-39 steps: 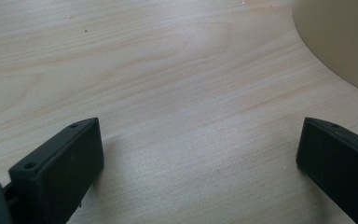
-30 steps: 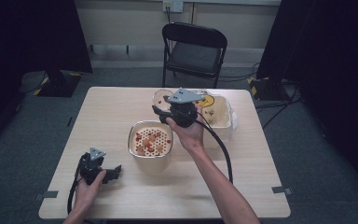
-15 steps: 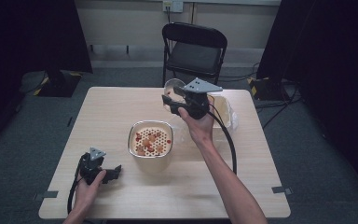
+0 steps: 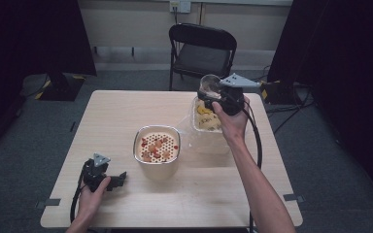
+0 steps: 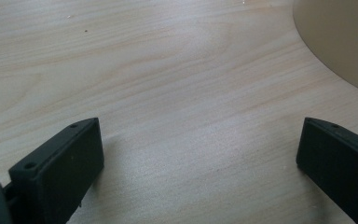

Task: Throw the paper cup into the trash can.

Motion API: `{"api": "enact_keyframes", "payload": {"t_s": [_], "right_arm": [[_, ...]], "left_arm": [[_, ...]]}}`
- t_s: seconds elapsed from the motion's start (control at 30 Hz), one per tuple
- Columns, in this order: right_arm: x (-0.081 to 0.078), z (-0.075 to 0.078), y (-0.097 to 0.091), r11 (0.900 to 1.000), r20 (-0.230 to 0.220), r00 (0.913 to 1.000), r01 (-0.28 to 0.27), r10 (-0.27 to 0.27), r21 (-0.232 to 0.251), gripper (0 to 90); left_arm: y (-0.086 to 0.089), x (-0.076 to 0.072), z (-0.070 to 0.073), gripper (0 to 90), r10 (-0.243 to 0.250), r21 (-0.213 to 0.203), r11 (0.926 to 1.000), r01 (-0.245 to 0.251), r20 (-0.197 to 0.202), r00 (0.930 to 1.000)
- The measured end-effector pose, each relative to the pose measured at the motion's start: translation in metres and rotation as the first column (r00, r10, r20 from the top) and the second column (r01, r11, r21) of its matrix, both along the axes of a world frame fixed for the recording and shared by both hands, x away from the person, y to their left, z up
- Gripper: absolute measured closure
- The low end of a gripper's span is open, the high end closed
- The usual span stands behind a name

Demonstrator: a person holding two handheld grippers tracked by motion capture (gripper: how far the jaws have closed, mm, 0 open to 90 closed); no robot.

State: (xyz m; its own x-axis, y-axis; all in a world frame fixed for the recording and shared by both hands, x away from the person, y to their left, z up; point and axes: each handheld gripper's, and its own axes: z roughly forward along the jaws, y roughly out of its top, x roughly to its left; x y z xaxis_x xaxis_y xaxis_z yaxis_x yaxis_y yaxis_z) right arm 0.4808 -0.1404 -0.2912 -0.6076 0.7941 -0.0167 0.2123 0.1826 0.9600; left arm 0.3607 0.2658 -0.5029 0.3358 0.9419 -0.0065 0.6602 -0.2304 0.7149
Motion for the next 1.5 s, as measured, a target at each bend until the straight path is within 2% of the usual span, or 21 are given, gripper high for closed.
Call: {"api": "enact_keyframes", "payload": {"t_s": [0.07,0.1,0.3,0.4,0.43,0.47,0.63,0.8,0.87,1.03,1.2,1.23,1.33,1.5], "right_arm": [[0.003,-0.001,-0.003,1.0000,-0.004,1.0000,0.007,-0.007,-0.003,45.6],[0.007,-0.003,-0.009,0.9996,-0.024,0.9993,0.028,-0.028,-0.008,44.6],[0.016,-0.011,-0.017,0.9980,-0.062,0.9962,0.059,-0.060,-0.024,38.9],[0.021,-0.015,-0.018,0.9943,-0.064,0.9933,0.093,-0.097,-0.052,27.5],[0.021,-0.015,-0.018,0.9943,-0.064,0.9933,0.093,-0.097,-0.052,27.5],[0.025,-0.016,-0.019,0.9933,-0.082,0.9909,0.102,-0.106,-0.054,21.3],[0.028,-0.018,-0.020,0.9935,-0.090,0.9898,0.108,-0.111,-0.035,16.8],[0.026,-0.017,-0.019,0.9954,-0.097,0.9907,0.094,-0.095,-0.014,16.4],[0.020,-0.017,-0.018,0.9975,-0.101,0.9924,0.069,-0.070,-0.015,16.4],[0.010,-0.019,-0.018,0.9986,-0.108,0.9928,0.050,-0.052,-0.019,16.3],[-0.011,-0.029,-0.024,0.9993,-0.117,0.9925,0.035,-0.036,-0.007,15.7],[-0.011,-0.029,-0.024,0.9993,-0.117,0.9925,0.035,-0.036,-0.007,15.7],[-0.029,-0.039,-0.027,0.9995,-0.122,0.9920,0.030,-0.031,-0.009,15.5],[-0.048,-0.040,-0.030,0.9995,-0.112,0.9935,0.022,-0.025,-0.021,15.5]], "left_arm": [[0.000,0.000,0.000,0.0,0.000,0.000,1.0000,0.000,-0.001,1.0000],[0.000,0.000,0.000,0.1,0.001,0.000,1.0000,-0.001,0.000,1.0000],[0.000,0.000,0.000,0.1,0.000,0.000,1.0000,0.000,0.000,1.0000],[0.000,0.000,0.000,0.0,0.000,0.000,1.0000,0.000,0.000,1.0000],[0.000,0.000,0.000,0.0,0.000,0.000,1.0000,0.000,0.000,1.0000],[0.000,0.000,0.000,0.0,0.001,0.000,1.0000,-0.001,0.000,1.0000],[0.000,0.000,0.000,0.0,0.000,0.000,1.0000,0.000,0.000,1.0000],[0.000,0.000,0.000,0.0,0.000,0.000,1.0000,0.000,0.000,1.0000],[0.000,0.000,0.000,0.0,0.001,0.000,1.0000,-0.001,0.000,1.0000],[0.000,0.000,0.000,0.1,0.002,0.001,1.0000,-0.002,0.001,1.0000],[0.000,0.000,0.000,0.0,0.001,0.001,1.0000,-0.001,0.001,1.0000],[0.000,0.000,0.000,0.0,0.001,0.001,1.0000,-0.001,0.001,1.0000],[0.000,0.000,0.000,0.0,0.001,0.001,1.0000,-0.001,0.001,1.0000],[0.000,0.000,0.000,0.0,0.003,0.001,1.0000,-0.003,0.001,1.0000]]}}
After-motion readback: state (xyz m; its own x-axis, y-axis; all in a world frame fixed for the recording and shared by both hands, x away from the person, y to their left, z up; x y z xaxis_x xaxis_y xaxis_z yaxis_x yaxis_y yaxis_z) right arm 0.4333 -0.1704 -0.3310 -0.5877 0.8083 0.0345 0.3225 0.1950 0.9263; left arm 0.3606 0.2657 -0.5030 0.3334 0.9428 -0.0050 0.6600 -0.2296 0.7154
